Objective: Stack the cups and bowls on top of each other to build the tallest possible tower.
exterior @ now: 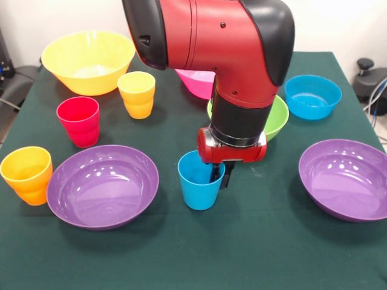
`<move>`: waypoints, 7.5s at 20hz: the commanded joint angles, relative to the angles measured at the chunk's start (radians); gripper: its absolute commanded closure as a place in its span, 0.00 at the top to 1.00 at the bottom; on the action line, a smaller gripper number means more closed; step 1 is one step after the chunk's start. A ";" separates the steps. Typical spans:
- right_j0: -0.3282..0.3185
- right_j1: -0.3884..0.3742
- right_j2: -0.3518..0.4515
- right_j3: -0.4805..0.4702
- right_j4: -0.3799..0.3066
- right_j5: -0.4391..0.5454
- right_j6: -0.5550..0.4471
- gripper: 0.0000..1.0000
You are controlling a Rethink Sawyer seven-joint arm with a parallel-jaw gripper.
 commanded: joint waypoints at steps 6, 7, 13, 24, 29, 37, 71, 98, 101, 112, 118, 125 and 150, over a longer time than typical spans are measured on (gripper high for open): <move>-0.001 0.053 0.032 0.090 0.027 -0.020 0.078 0.00; -0.001 0.055 0.032 0.086 0.031 -0.016 0.077 0.00; 0.000 0.061 0.032 0.067 0.039 0.002 0.067 0.00; 0.006 0.062 0.024 0.067 0.038 0.006 0.070 1.00; 0.014 0.055 0.020 0.064 0.030 -0.007 0.068 1.00; 0.013 0.038 0.018 0.062 0.031 0.017 0.055 1.00; -0.004 -0.603 -0.012 0.649 0.237 0.092 0.116 1.00; 0.310 -0.443 -0.103 0.917 0.401 -0.431 0.551 1.00; 0.345 -0.392 -0.099 0.906 0.424 -0.477 0.592 1.00; 0.362 -0.248 -0.105 0.805 0.442 -0.548 0.589 1.00; 0.395 -0.163 -0.113 0.734 0.476 -0.578 0.599 1.00; 0.430 -0.120 -0.117 0.681 0.522 -0.572 0.603 1.00; 0.413 -0.244 -0.120 0.709 0.566 -0.395 0.544 1.00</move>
